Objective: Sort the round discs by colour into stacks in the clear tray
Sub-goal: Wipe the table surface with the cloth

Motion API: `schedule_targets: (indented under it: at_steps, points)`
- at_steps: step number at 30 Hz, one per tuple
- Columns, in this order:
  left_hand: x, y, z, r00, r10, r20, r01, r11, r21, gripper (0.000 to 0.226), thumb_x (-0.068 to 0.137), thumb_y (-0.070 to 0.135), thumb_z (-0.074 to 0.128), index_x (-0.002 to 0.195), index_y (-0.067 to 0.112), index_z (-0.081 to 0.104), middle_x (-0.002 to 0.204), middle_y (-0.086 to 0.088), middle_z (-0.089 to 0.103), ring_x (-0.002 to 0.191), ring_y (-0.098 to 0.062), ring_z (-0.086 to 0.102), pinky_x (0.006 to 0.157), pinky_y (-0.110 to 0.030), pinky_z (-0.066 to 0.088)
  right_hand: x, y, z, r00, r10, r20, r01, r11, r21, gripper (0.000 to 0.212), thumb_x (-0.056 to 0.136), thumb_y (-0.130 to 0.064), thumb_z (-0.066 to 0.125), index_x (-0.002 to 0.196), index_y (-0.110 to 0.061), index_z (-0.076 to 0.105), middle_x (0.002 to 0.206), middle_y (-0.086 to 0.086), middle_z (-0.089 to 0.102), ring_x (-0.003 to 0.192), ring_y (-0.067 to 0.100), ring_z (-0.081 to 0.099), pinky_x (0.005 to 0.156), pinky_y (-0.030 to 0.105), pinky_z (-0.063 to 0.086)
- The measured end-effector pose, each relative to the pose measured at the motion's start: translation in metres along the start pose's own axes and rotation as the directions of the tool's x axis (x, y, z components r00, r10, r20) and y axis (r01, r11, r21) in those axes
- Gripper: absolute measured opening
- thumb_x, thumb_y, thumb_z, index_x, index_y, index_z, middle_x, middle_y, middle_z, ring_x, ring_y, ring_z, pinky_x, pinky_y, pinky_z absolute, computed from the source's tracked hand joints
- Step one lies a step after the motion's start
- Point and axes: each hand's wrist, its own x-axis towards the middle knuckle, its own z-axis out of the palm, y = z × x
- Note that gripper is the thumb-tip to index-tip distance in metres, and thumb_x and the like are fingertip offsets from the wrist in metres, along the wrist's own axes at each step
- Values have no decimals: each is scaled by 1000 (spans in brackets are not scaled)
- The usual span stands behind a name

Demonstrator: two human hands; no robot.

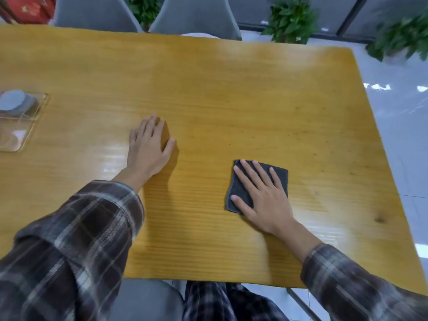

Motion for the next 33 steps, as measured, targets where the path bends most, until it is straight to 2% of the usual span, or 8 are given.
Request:
schedule_targets:
  at_steps: [4,10,16,29,33]
  points:
    - [22,21,6,995,94,39,-93,995,-38,66,108,52,35,164,18,25,173,-3,15,160,-22,10,128,-47,14,14,23,-5,999,40,-13,-41,999,-4,70,103,-67,25,162,-37,2,170,-15,-4,157,11,-10,128,47,3]
    - [55,30,13,984,172,-50,-174,983,-53,56,108,46,41,155,15,41,166,-7,34,155,-26,26,125,-49,23,70,39,-10,997,70,-17,-70,998,4,70,103,-67,20,162,-38,-3,169,-17,-11,155,9,-16,128,46,0]
    - [102,20,15,984,168,-59,-174,978,-114,52,110,41,37,156,15,41,166,-8,33,156,-27,25,124,-50,29,153,31,-15,994,109,-28,-109,994,8,72,101,-68,13,162,-36,-5,169,-14,-14,155,9,-18,127,45,-4]
    - [231,11,11,955,287,-74,-294,948,-123,50,110,33,42,155,12,44,164,-9,37,155,-25,28,122,-48,33,341,47,-37,994,100,-40,-101,995,-16,71,101,-68,17,163,-36,-1,170,-13,-8,157,12,-11,127,47,-2]
    - [242,13,15,958,266,-111,-281,947,-157,47,109,31,45,152,13,47,163,-6,39,153,-22,31,122,-44,32,392,59,-46,985,167,-40,-168,986,-6,72,100,-69,16,162,-37,0,170,-13,-7,157,12,-10,127,47,-3]
